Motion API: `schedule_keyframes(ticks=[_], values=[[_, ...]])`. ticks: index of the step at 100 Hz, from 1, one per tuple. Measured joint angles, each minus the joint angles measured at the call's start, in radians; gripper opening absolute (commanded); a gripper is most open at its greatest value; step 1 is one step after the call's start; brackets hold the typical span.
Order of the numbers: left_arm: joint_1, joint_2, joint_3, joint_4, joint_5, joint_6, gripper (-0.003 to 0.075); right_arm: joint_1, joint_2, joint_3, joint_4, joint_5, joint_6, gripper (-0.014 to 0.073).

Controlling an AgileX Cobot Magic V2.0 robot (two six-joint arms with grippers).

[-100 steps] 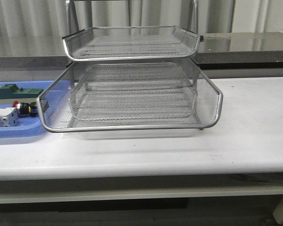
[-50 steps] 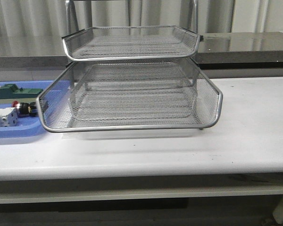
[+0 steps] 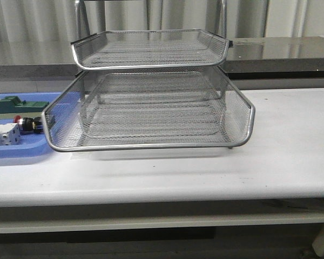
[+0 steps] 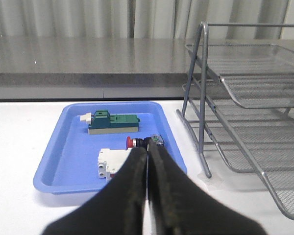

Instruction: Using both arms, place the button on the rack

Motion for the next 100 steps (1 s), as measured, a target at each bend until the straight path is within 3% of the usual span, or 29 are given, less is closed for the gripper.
schedule_keyframes(ticks=[61, 100], values=[[0.000, 0.806, -0.573, 0.253, 0.288, 0.000, 0.0004, 0.000, 0.000, 0.000, 0.000, 0.000, 0.000, -0.0068], [0.000, 1.030, -0.689, 0.265, 0.312, 0.000, 0.0004, 0.000, 0.000, 0.000, 0.000, 0.000, 0.000, -0.0068]])
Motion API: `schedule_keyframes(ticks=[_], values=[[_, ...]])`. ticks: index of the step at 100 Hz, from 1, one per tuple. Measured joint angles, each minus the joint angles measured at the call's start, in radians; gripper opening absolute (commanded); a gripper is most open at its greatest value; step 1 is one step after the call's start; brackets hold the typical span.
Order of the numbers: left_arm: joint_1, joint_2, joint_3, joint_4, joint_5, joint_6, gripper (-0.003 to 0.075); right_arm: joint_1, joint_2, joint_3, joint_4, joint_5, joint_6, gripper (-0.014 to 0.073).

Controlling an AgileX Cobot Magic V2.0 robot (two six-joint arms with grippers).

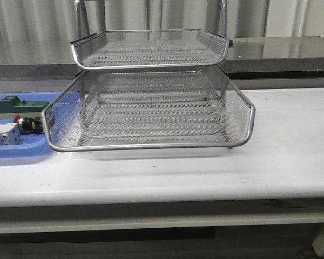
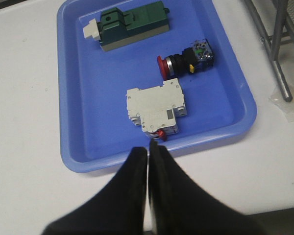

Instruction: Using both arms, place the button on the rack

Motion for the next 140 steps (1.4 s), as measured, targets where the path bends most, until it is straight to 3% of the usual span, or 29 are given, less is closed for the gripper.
schedule_keyframes(ticks=[44, 56, 75, 82, 122, 140], values=[[0.000, 0.003, -0.002, 0.000, 0.044, 0.000, 0.0036, 0.000, 0.000, 0.000, 0.000, 0.000, 0.000, -0.0068], [0.000, 0.003, -0.002, 0.000, 0.067, 0.000, 0.0176, 0.000, 0.000, 0.000, 0.000, 0.000, 0.000, -0.0068], [0.000, 0.003, -0.002, 0.001, 0.074, 0.000, 0.0545, 0.000, 0.000, 0.000, 0.000, 0.000, 0.000, -0.0068], [0.000, 0.003, -0.002, 0.003, 0.076, 0.000, 0.0601, 0.000, 0.000, 0.000, 0.000, 0.000, 0.000, -0.0068], [0.000, 0.043, -0.014, -0.009, 0.052, 0.002, 0.0545, 0.000, 0.000, 0.000, 0.000, 0.000, 0.000, -0.0068], [0.000, 0.120, -0.113, -0.031, 0.086, 0.125, 0.0545, 0.000, 0.000, 0.000, 0.000, 0.000, 0.000, -0.0068]])
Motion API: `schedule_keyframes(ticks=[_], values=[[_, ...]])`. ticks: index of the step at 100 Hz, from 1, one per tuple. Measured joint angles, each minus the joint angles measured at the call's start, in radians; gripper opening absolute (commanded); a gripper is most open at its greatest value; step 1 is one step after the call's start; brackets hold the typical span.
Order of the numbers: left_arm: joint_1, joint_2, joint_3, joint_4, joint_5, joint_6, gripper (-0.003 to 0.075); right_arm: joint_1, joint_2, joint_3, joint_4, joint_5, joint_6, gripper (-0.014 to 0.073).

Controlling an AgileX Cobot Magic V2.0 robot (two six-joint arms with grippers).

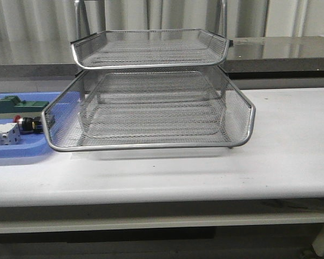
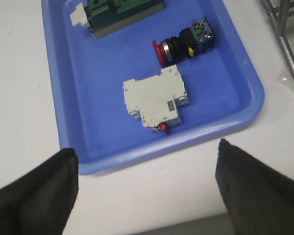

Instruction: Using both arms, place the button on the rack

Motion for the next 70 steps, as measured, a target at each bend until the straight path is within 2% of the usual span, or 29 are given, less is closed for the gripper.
schedule_keyframes(ticks=[43, 70], values=[[0.000, 0.304, -0.406, -0.218, 0.191, 0.510, 0.0545, 0.000, 0.000, 0.000, 0.000, 0.000, 0.000, -0.0068], [0.000, 0.507, -0.617, -0.250, 0.338, 0.722, 0.0545, 0.000, 0.000, 0.000, 0.000, 0.000, 0.000, -0.0068]])
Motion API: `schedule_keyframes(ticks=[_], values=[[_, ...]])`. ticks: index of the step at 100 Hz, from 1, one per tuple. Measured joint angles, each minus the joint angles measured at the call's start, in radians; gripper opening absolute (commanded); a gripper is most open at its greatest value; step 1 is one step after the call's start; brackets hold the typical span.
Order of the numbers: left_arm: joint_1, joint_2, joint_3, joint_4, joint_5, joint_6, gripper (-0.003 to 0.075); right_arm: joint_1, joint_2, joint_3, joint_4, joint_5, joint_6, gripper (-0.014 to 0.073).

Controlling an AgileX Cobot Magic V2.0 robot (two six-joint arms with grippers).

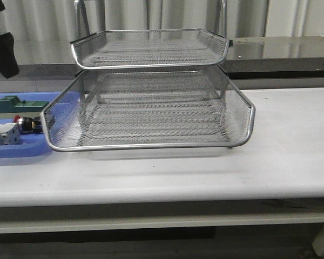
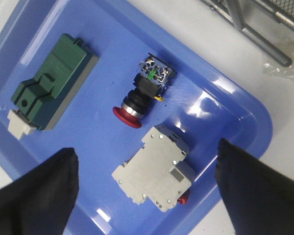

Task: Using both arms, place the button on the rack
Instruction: 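Lower the left gripper into the blue bin and grasp the red button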

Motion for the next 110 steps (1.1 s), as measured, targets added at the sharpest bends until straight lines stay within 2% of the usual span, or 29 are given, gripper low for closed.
schedule_keyframes(ticks=[29, 59, 110], values=[[0.000, 0.181, -0.159, -0.021, 0.030, 0.100, 0.0545, 0.000, 0.000, 0.000, 0.000, 0.000, 0.000, -0.0068], [0.000, 0.322, -0.275, -0.030, 0.052, 0.129, 0.0545, 0.000, 0.000, 0.000, 0.000, 0.000, 0.000, -0.0068], [0.000, 0.436, -0.373, -0.045, 0.077, 0.150, 0.0545, 0.000, 0.000, 0.000, 0.000, 0.000, 0.000, -0.0068]])
